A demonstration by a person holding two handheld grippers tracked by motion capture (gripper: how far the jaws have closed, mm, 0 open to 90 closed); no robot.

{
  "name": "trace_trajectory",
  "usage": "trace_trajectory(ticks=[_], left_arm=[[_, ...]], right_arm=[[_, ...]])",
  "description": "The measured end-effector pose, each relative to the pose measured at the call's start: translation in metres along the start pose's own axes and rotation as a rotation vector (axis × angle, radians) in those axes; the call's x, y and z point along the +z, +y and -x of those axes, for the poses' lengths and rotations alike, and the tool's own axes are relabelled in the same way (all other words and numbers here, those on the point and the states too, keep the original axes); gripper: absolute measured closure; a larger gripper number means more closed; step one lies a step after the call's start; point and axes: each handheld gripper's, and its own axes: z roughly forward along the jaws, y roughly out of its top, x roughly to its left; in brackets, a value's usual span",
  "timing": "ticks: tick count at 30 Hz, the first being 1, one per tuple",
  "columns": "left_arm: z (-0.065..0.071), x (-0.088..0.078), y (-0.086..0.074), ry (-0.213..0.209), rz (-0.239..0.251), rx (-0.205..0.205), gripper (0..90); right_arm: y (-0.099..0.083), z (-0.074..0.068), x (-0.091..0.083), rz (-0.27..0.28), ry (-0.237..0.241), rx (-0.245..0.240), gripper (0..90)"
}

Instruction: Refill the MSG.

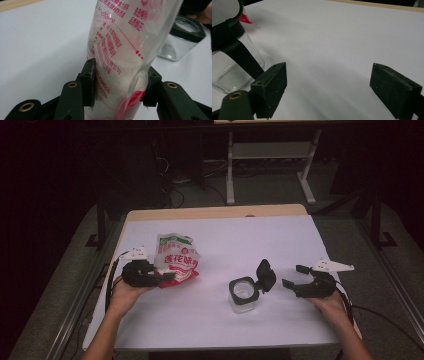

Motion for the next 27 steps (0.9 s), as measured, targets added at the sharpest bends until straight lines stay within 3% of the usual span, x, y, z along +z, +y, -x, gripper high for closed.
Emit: trace_trajectory(ticks=[4, 11, 27], left_arm=[[0.007, -0.005, 0.009, -0.031, 0.003, 0.010, 56.0], [0.018, -0.010, 0.028, -0.075, -0.035, 0.064, 57.0], [0.034, -0.002, 0.052, -0.167, -0.118, 0.120, 59.0]], right_arm=[[0.000, 0.000, -0.001, -0.001, -0.001, 0.002, 13.8], [0.000, 0.000, -0.002, 0.004, -0.004, -0.001, 13.8], [-0.001, 0.002, -0.004, 0.007, -0.013, -0.003, 13.9]])
